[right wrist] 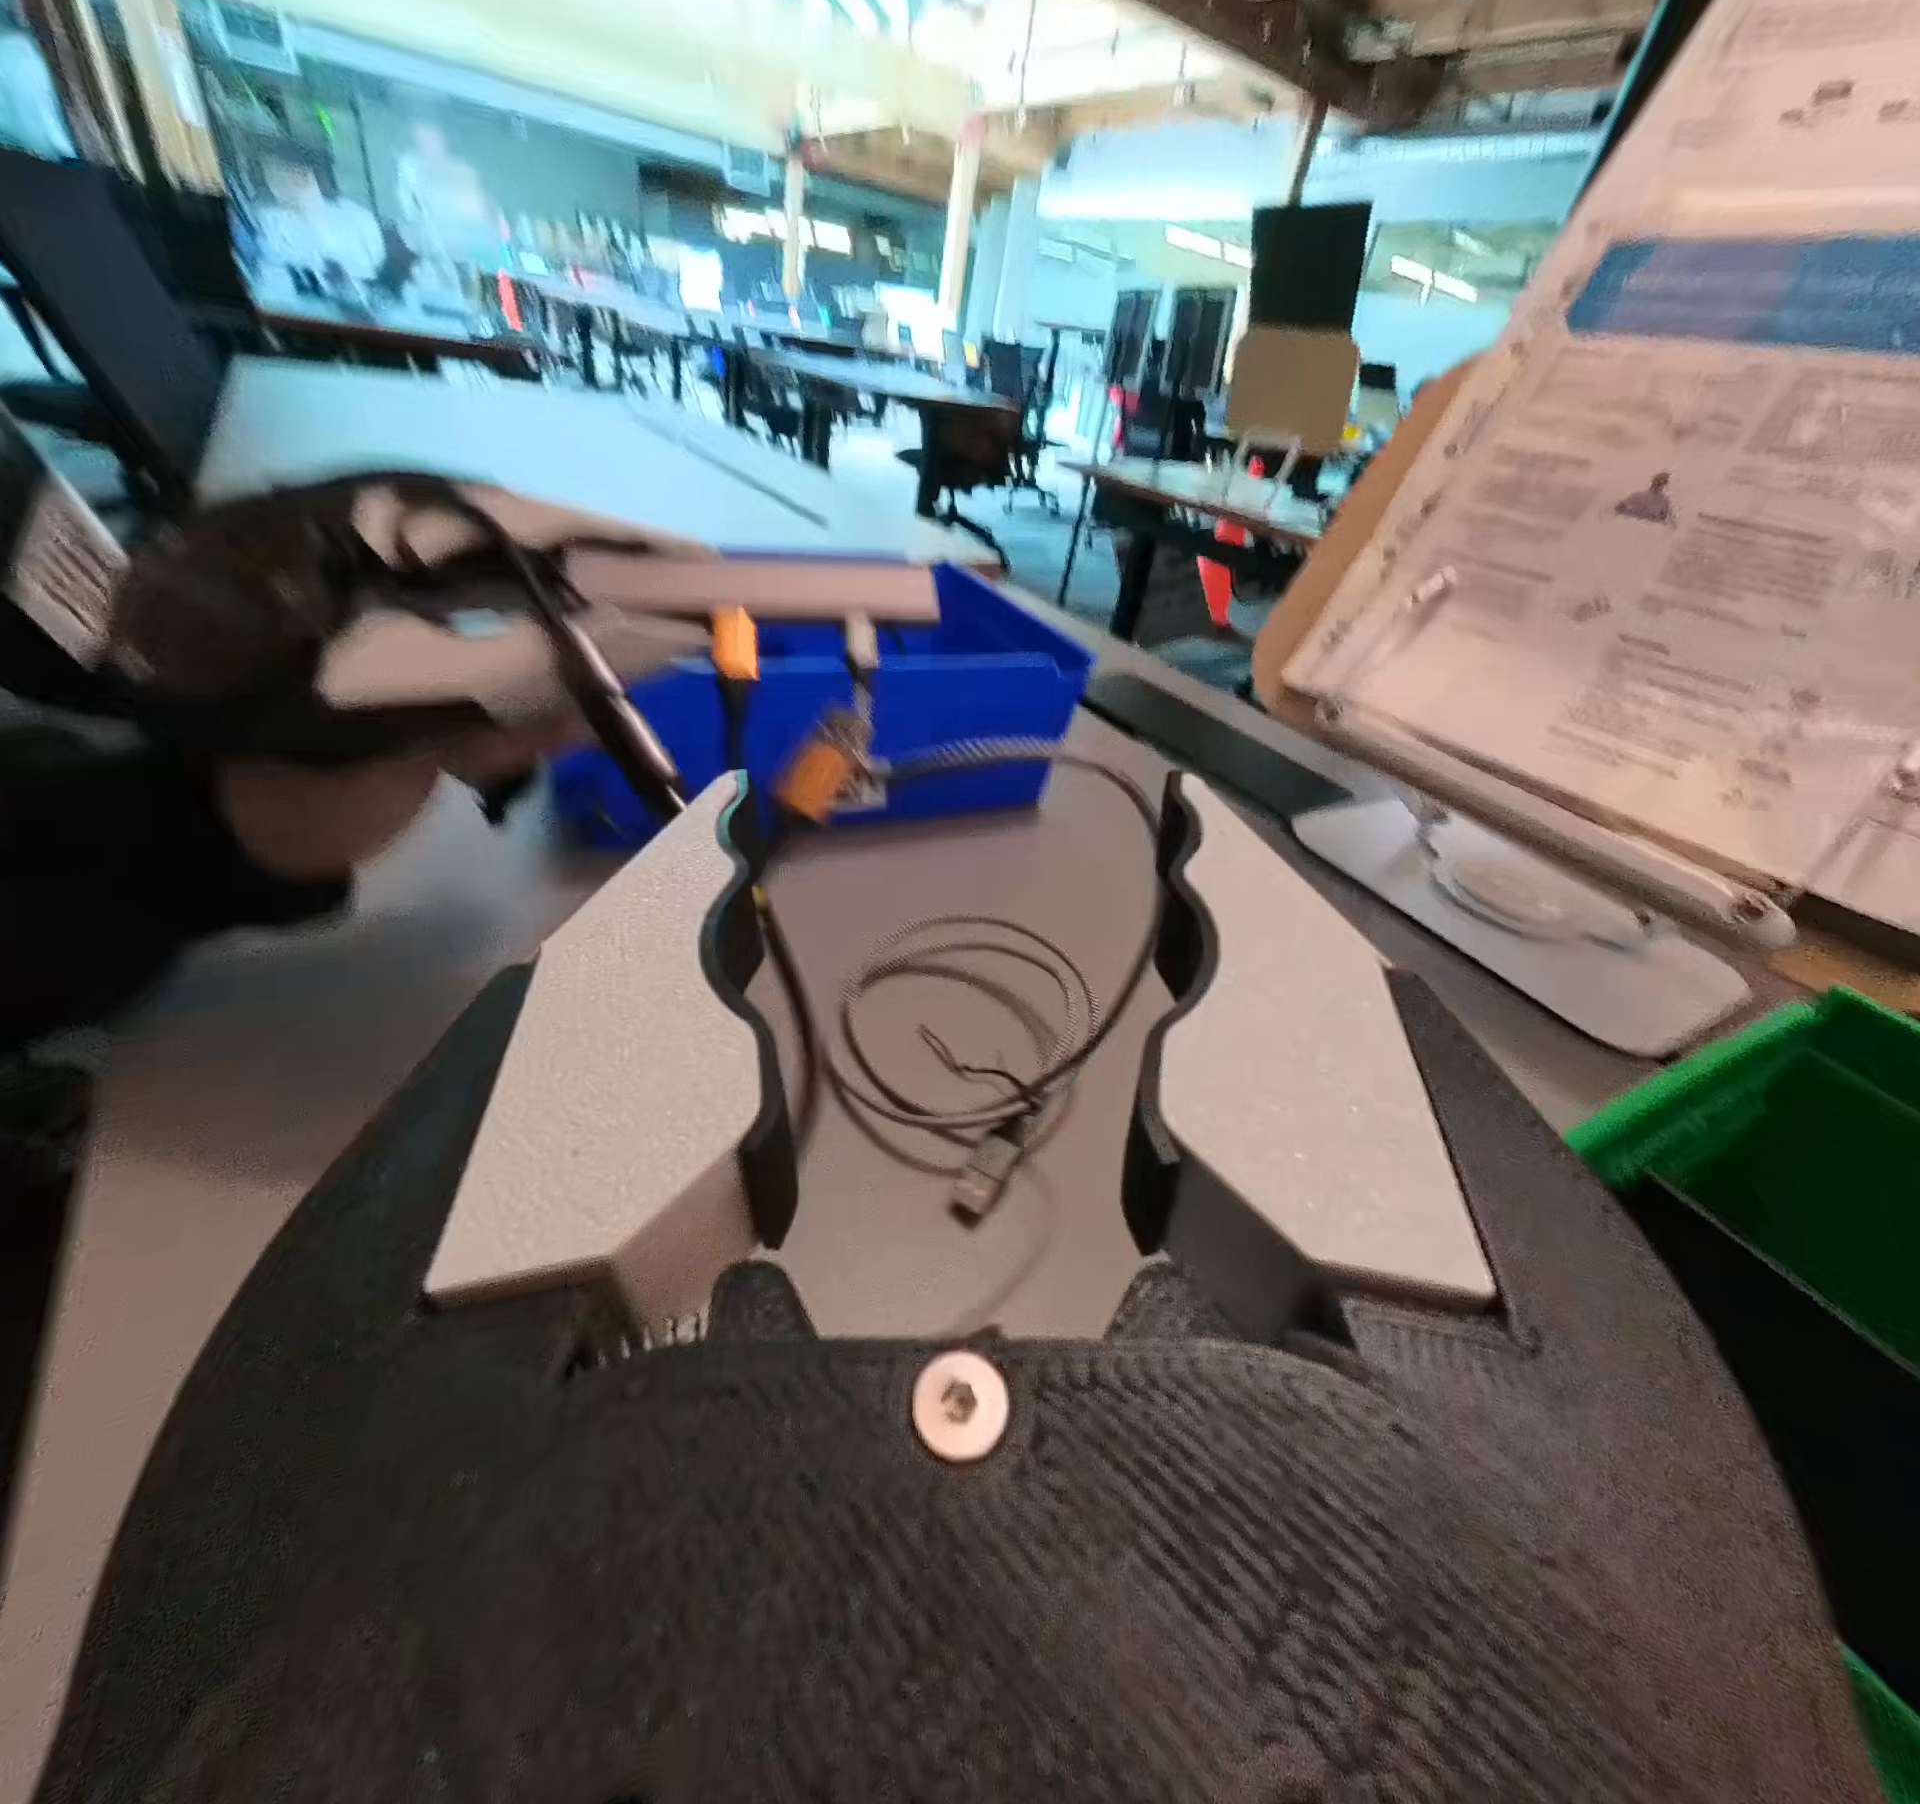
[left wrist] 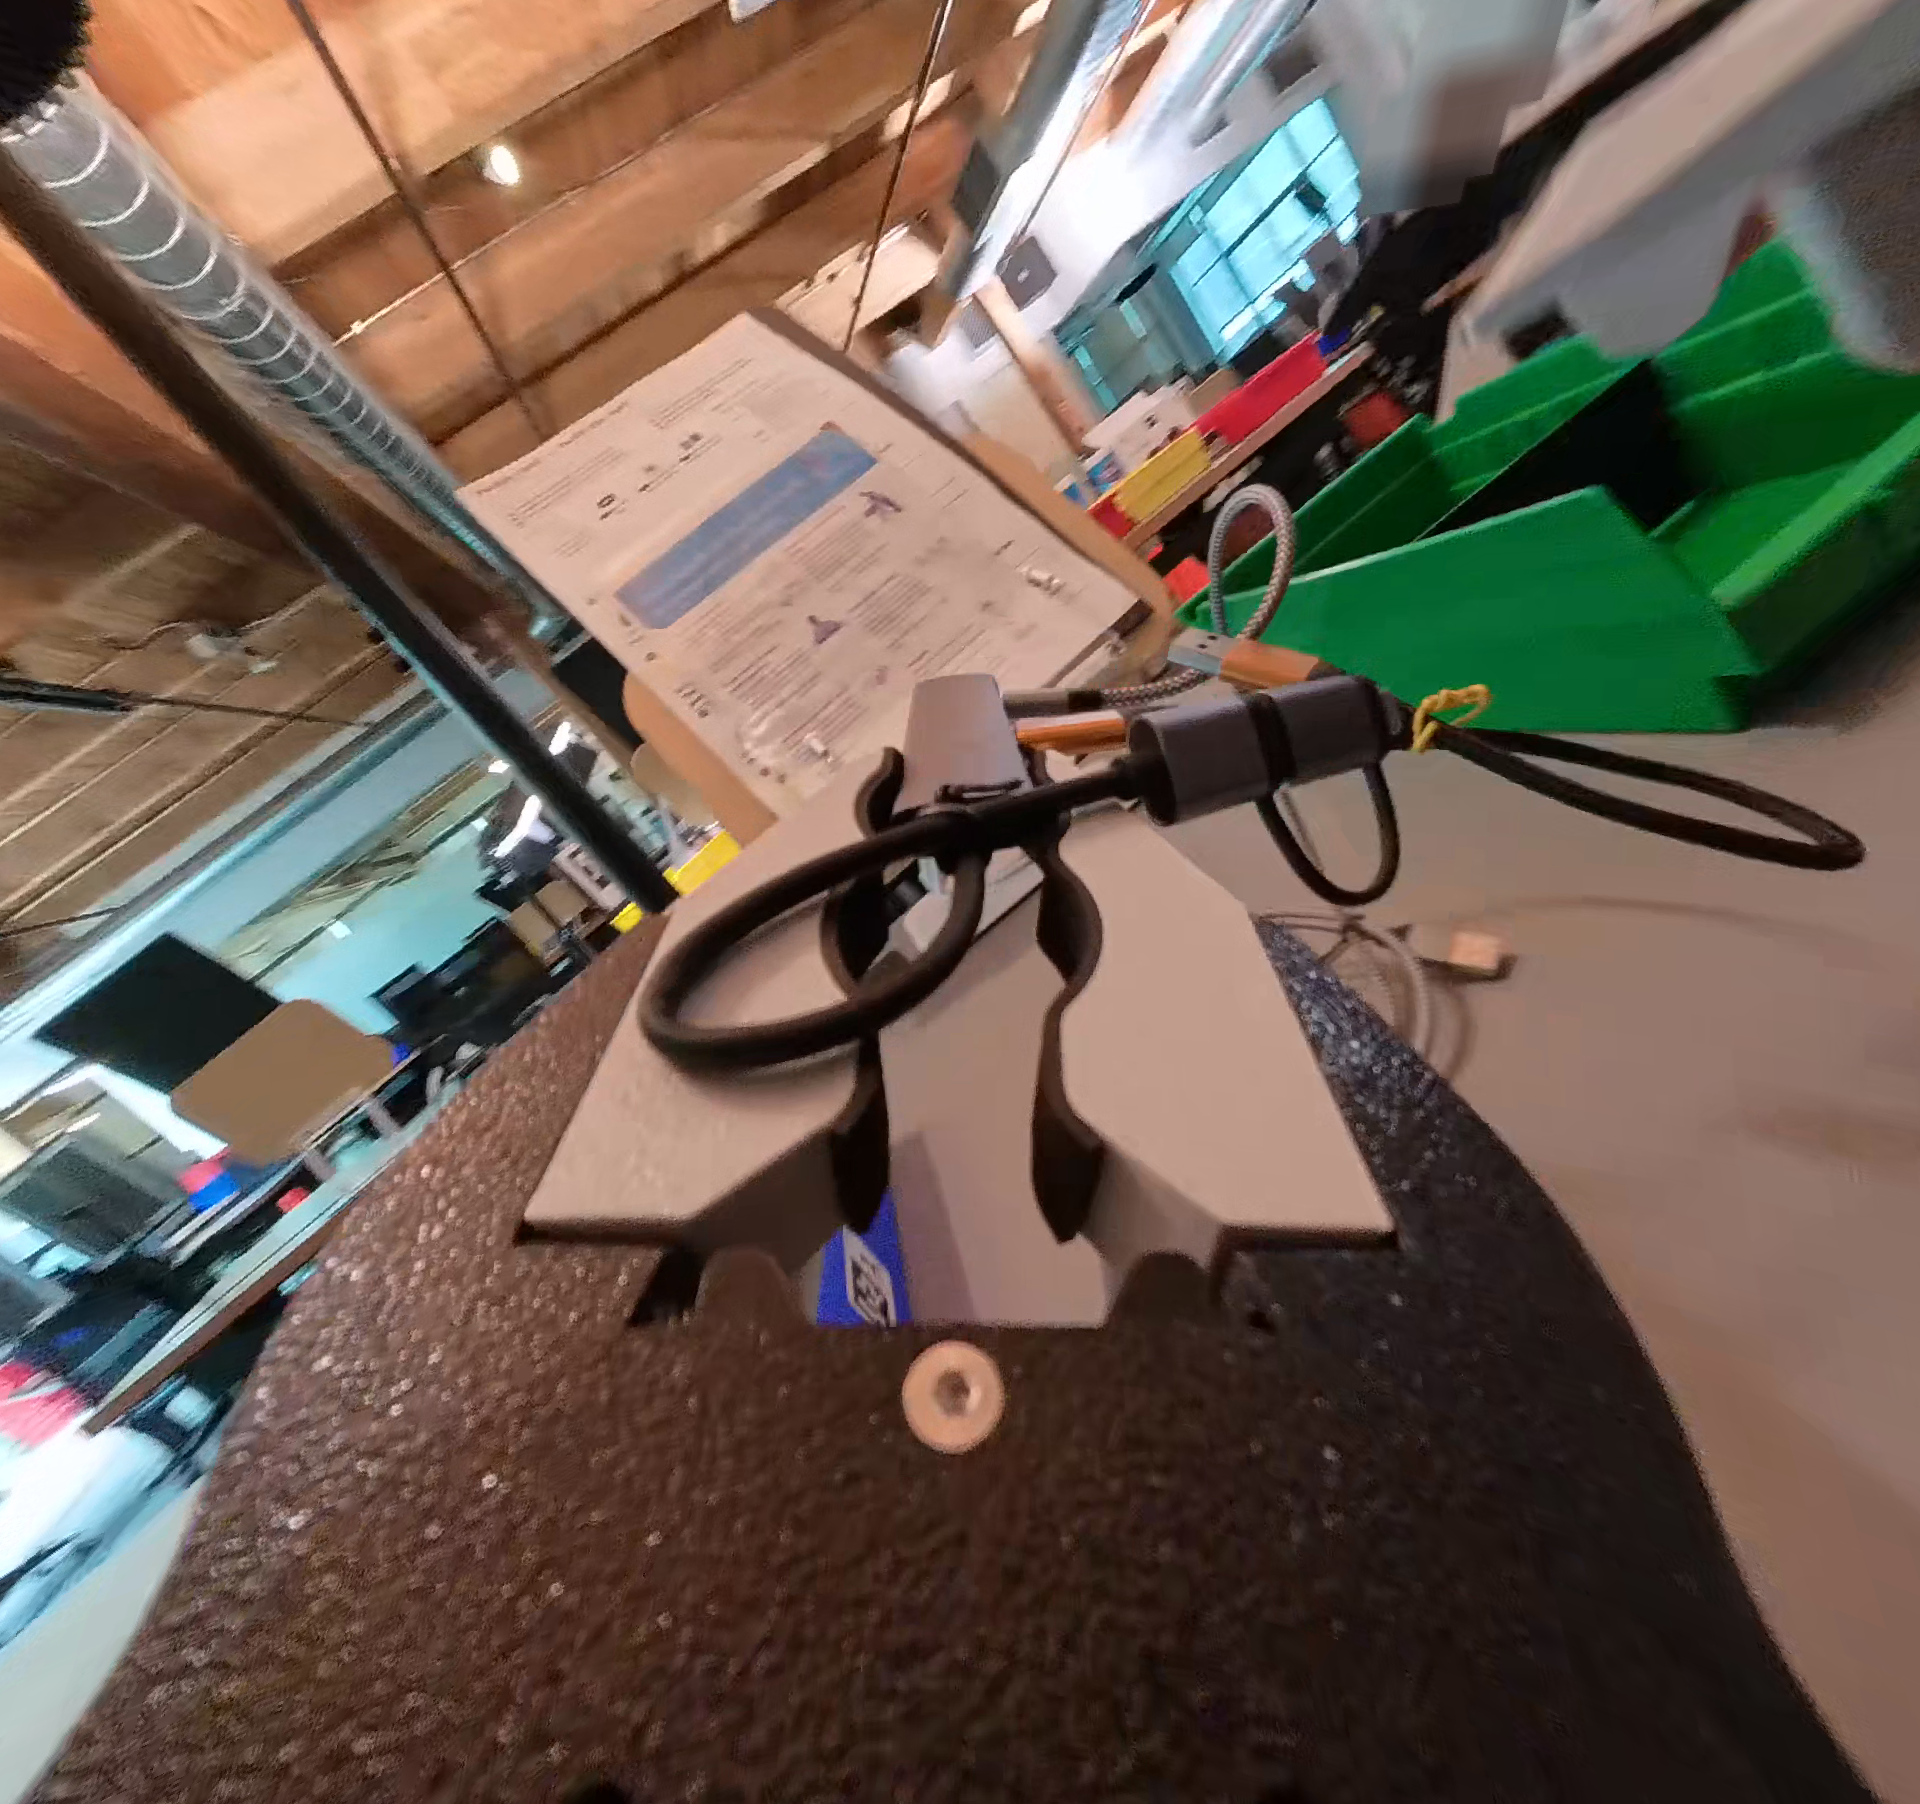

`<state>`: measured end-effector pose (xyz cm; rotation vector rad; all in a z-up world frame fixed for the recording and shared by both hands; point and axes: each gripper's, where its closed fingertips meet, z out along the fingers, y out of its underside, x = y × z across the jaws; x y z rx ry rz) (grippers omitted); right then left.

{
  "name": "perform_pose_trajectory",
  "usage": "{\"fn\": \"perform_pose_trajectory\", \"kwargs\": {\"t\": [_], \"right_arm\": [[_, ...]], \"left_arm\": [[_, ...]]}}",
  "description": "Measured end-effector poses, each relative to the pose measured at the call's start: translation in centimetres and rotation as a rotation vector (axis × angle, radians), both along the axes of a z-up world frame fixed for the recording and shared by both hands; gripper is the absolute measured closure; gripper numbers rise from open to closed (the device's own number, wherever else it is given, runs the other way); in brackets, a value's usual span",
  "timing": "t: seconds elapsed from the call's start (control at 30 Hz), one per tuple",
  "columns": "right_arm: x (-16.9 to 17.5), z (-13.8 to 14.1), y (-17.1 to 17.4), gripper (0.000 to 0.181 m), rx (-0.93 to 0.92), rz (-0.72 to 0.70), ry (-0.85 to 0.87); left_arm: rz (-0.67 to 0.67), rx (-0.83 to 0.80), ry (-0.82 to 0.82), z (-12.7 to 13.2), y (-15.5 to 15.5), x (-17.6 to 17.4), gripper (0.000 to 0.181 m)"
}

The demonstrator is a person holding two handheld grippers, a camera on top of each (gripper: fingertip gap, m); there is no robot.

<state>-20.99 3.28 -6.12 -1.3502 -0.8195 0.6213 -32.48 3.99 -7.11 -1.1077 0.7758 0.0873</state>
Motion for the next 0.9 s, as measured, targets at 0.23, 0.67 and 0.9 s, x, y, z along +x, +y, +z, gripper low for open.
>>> {"fn": "perform_pose_trajectory", "kwargs": {"t": [0.23, 0.67, 0.9], "right_arm": [[-6.8, -0.5, -1.6, 0.148, 0.039, 0.031, -0.008], [-6.2, -4.9, -0.2, 0.155, -0.094, 0.055, 0.155], [-6.8, -4.8, -0.3, 0.171, -0.032, 0.005, 0.213]], "left_arm": [[0.043, 0.006, -0.031, -1.5, -0.9, 2.6, 0.159], [-0.078, -0.183, -0.204, -3.6, -0.4, 3.2, 0.159], [-0.101, -0.217, -0.245, -3.9, 0.1, 2.8, 0.159]]}}
